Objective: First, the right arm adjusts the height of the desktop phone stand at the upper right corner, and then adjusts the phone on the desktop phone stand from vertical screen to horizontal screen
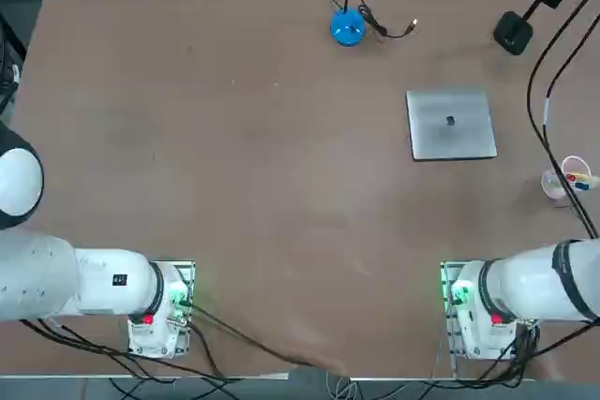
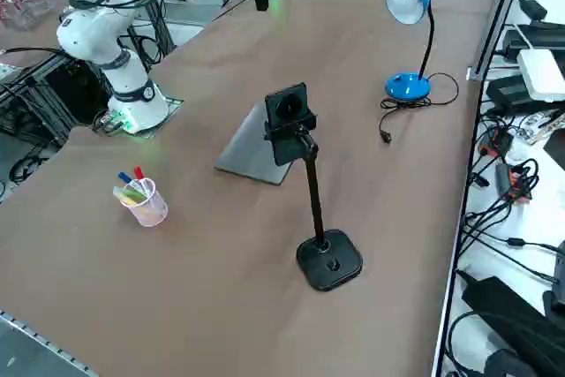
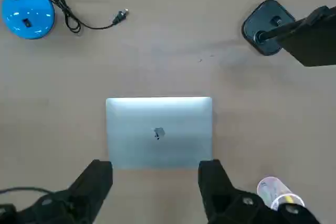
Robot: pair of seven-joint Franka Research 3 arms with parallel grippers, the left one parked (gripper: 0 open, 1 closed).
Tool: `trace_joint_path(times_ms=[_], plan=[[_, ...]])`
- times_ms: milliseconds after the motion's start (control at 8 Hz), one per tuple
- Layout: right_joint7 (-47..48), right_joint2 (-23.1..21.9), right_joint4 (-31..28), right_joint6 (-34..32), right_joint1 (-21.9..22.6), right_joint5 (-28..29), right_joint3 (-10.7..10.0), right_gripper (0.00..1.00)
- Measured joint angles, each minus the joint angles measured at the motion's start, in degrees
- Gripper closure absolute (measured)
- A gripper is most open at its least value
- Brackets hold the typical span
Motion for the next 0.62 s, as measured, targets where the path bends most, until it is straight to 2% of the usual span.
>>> trace_joint_path(times_ms=[625], plan=[[0.0, 0.1, 0.0, 0.0, 0.1, 0.0, 0.0, 0.0]])
